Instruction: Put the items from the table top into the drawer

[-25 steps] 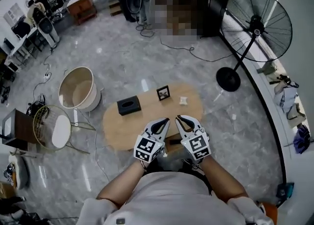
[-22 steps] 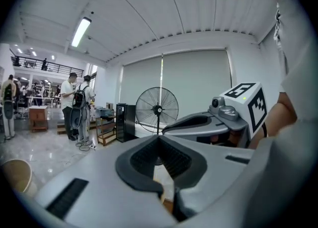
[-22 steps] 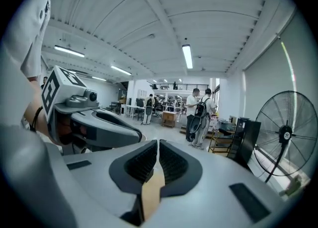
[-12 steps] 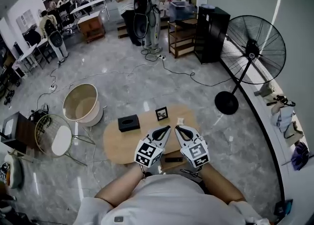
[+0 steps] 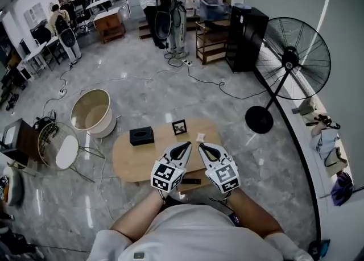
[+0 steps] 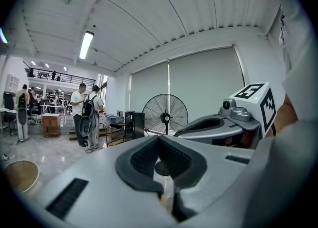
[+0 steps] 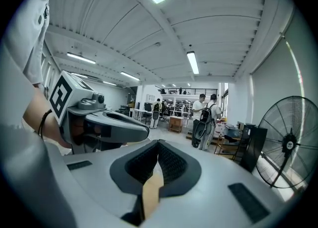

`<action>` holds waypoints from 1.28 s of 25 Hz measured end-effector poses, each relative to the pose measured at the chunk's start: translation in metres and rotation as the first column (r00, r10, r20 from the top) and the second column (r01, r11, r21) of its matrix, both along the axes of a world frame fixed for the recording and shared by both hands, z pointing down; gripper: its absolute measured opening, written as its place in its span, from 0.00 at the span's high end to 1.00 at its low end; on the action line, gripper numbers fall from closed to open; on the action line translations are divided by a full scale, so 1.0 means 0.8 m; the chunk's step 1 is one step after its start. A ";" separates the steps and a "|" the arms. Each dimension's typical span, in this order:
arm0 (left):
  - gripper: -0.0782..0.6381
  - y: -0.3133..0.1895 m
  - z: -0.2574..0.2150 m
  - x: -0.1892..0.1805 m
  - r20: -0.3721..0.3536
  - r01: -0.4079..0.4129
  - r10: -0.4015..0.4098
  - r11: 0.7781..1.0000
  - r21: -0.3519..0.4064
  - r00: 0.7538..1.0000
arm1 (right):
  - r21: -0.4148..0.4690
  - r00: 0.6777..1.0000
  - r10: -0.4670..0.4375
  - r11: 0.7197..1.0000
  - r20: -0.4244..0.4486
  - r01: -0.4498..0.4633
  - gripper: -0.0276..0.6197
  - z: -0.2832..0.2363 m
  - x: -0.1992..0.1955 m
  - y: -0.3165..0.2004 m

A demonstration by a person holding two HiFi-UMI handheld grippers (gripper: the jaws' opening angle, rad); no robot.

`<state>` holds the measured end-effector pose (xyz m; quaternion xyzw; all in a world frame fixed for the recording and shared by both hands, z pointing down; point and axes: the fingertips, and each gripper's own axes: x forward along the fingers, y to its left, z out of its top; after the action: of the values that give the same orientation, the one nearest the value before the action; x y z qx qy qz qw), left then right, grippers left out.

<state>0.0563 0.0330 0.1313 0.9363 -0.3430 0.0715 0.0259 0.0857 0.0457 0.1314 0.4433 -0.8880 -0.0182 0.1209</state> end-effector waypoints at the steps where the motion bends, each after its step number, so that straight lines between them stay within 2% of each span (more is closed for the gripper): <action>1: 0.88 0.002 0.000 0.004 0.001 0.003 -0.003 1.000 -0.002 1.000 | -0.003 1.000 -0.001 1.000 0.003 0.001 0.91 0.001 0.005 0.001; 12: 0.88 -0.028 0.010 0.008 0.002 0.007 -0.007 1.000 -0.018 1.000 | -0.042 1.000 -0.011 0.999 -0.012 0.010 0.91 0.024 0.007 -0.024; 19: 0.88 -0.069 0.015 -0.003 0.013 -0.015 0.015 1.000 -0.016 1.000 | -0.017 1.000 -0.012 1.000 -0.024 0.011 0.91 0.018 -0.011 -0.070; 27: 0.88 -0.103 0.024 -0.012 0.016 -0.046 0.047 0.999 -0.016 0.999 | -0.027 1.000 0.006 1.000 -0.023 -0.006 0.91 0.030 -0.027 -0.108; 32: 0.88 -0.122 0.028 -0.016 0.013 -0.038 0.038 0.999 -0.033 0.999 | -0.040 1.000 -0.001 0.999 -0.030 0.000 0.91 0.032 -0.028 -0.127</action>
<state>0.0437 -0.0647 0.1533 0.9415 -0.3241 0.0841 0.0375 0.0630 -0.0556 0.1570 0.4403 -0.8864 -0.0071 0.1430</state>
